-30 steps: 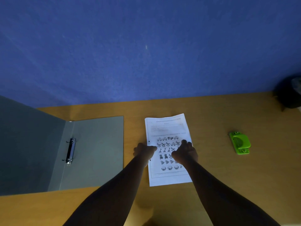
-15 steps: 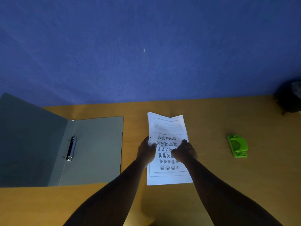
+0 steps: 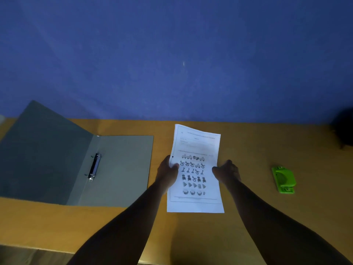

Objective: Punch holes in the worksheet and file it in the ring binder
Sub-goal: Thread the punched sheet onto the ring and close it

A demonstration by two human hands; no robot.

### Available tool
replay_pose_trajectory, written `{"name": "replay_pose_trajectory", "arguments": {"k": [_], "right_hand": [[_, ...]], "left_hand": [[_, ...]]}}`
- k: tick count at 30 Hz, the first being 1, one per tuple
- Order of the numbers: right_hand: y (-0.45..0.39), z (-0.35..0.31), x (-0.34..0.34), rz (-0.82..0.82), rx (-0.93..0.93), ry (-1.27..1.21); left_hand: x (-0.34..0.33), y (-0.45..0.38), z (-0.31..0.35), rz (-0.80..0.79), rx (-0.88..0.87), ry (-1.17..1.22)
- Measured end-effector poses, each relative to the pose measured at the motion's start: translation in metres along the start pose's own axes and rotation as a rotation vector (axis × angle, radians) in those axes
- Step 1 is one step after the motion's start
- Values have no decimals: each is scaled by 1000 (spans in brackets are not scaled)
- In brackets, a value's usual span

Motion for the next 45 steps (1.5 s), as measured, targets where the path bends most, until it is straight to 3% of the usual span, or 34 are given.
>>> {"name": "replay_pose_trajectory", "arguments": {"k": [11, 18, 28, 32, 38, 45], "right_hand": [[13, -39, -42, -58, 65, -116], [35, -81, -82, -67, 83, -321], [60, -135, -144, -193, 103, -444], [65, -153, -164, -216, 106, -474], [75, -168, -188, -230, 105, -443], [86, -180, -212, -233, 72, -462]], "left_hand": [[67, -25, -22, -21, 21, 57], [131, -52, -44, -16, 37, 35], [207, -98, -86, -32, 106, -11], [232, -115, -104, 42, 96, -52], [265, -131, -130, 285, 135, 3], [279, -143, -145, 352, 219, 12]]}}
Point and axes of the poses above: each hand's wrist, its own y-axis away from the middle knuckle, its own x-axis out of the back of the hand, z = x × y, the point moved 3 cm from there along -y, towards the middle knuckle, and after that the axes turned 7 degrees about z, right-handed, at the moved point
